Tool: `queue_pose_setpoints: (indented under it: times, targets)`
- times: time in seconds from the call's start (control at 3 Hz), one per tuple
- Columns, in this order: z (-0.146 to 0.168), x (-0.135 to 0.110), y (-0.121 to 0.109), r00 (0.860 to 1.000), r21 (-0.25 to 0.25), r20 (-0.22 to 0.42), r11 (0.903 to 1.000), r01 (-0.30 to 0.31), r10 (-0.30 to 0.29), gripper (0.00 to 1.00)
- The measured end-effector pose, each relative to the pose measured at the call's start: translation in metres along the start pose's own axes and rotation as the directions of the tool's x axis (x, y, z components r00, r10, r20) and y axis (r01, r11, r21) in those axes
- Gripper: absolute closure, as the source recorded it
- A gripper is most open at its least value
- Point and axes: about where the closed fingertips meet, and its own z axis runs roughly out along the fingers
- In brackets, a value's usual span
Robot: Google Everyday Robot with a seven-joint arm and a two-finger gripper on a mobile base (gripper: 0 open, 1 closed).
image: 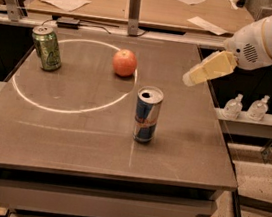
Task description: Move green can near redbull can
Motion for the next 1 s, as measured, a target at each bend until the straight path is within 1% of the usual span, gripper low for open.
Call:
queue_pose_setpoints:
  times: [0.33, 0.67, 1.0]
  targets:
    - [-0.001, 0.0, 0.0, 1.0, -0.001, 0.002, 1.0, -0.002, 0.002, 0.0]
    - [0.001, -0.004, 0.002, 0.999, 0.004, 0.046, 0.9998, -0.02, 0.02, 0.0]
    - [0.019, -0.031, 0.007, 0.979, -0.036, 0.202, 0.9993, -0.004, 0.011, 0.0]
